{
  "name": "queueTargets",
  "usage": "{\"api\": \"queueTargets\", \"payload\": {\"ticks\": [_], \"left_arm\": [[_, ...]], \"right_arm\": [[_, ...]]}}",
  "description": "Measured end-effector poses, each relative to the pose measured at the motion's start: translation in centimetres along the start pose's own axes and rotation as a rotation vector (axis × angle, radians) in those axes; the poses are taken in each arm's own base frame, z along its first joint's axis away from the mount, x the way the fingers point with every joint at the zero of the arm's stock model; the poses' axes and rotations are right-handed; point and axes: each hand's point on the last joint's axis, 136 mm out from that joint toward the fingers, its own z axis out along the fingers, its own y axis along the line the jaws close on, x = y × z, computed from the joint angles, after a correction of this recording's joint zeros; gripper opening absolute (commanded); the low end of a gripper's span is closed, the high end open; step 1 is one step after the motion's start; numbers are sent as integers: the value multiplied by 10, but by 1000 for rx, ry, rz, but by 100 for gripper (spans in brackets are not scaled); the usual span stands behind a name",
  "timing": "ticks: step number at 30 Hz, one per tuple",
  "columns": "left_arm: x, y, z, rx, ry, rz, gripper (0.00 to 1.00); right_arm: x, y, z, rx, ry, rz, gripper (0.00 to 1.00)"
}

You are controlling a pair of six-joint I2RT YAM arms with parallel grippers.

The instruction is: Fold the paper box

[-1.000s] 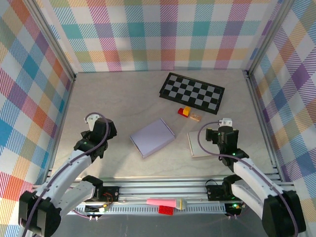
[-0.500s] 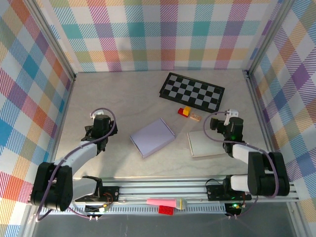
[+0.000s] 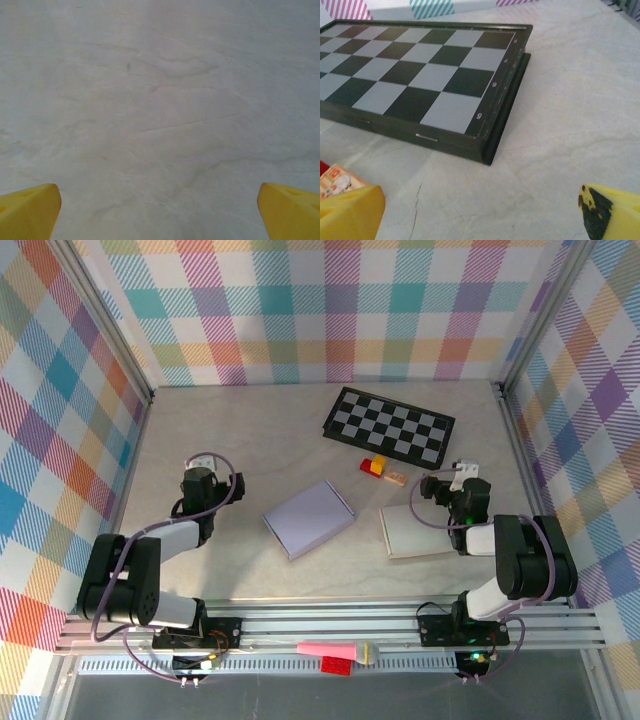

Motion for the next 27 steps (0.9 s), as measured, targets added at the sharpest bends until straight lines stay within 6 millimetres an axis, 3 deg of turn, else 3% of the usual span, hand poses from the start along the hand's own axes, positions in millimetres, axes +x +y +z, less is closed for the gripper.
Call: {"api": "queueTargets", "payload": {"ticks": [5,9,14,27], "left_arm": [[1,-12,9,68,-4,45,100],[5,-4,22,59,-32,33,100],[15,2,19,52,-63,25,100],[7,7,18,20,-97,22,100]], "right_arm": [[-16,5,8,7,-22,-9,99],[-16,4,9,15,-16,-10,99],[-15,4,8,12,-13,-15,99],[-10,6,10,10,12,-31,99]]}}
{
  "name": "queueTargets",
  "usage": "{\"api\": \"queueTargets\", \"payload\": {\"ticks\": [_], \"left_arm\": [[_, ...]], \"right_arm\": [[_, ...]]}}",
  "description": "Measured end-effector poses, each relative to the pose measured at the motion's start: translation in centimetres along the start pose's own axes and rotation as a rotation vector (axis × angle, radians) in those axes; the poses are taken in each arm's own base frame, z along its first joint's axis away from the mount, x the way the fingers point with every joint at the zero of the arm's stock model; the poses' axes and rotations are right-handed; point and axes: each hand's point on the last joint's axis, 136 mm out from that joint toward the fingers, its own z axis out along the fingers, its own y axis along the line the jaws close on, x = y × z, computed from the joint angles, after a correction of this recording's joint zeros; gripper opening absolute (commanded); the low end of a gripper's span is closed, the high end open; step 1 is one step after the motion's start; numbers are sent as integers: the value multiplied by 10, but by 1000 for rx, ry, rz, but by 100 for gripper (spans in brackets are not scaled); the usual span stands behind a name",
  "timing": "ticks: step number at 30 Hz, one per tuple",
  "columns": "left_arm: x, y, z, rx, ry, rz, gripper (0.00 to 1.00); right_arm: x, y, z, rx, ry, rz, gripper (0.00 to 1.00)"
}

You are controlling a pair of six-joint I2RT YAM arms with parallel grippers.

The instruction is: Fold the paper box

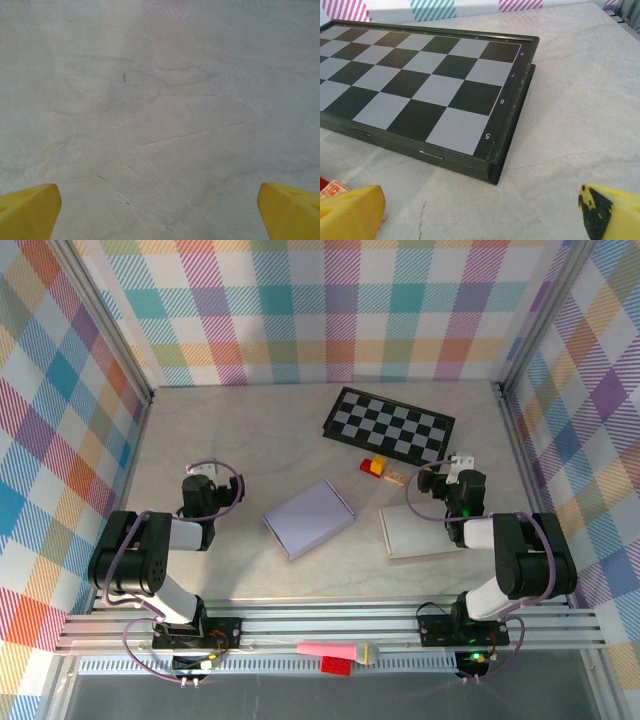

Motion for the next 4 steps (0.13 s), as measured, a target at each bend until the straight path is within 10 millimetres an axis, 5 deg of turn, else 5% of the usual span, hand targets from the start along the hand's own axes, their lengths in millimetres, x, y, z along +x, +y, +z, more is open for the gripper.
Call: {"api": "queueTargets", "payload": {"ticks": [4], "left_arm": [[0,-1,0,-3,-1,2,100]], "right_arm": [[0,0,0,0,2,0,99]]}}
